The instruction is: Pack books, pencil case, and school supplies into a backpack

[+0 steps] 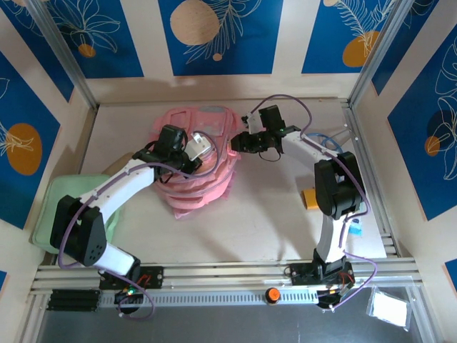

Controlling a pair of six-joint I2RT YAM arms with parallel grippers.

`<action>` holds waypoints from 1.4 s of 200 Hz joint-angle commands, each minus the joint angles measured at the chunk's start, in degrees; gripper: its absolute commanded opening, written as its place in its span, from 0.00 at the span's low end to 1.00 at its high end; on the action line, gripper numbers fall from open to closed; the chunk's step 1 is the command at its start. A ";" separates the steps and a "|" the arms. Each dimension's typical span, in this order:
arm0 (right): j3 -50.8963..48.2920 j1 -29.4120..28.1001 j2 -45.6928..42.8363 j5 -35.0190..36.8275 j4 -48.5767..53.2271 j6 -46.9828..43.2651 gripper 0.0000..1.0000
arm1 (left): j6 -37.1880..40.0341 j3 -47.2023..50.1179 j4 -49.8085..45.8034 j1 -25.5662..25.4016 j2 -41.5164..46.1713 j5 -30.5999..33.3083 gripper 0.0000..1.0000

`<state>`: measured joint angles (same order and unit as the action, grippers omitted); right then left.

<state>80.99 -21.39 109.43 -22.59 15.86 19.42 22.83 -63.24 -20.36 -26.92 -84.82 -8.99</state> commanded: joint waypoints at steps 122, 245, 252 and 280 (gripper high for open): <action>9.77 -0.23 9.82 -6.87 3.36 -2.19 0.26 | -1.07 0.05 1.97 0.95 1.76 -1.87 0.00; 9.08 0.01 10.69 -5.93 4.48 -2.76 0.11 | -1.46 -0.12 1.99 0.95 1.50 -1.02 0.00; 8.75 0.10 10.34 -5.47 4.28 -2.83 0.10 | -1.46 -0.09 1.95 0.90 1.50 -0.86 0.00; 7.49 0.34 9.43 -9.02 3.92 -3.82 0.08 | -1.60 -0.21 1.97 0.99 1.23 -0.15 0.00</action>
<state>89.54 -21.17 119.48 -28.10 18.79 17.32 22.74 -63.13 -20.36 -26.83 -84.82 -9.19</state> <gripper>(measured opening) 0.088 0.061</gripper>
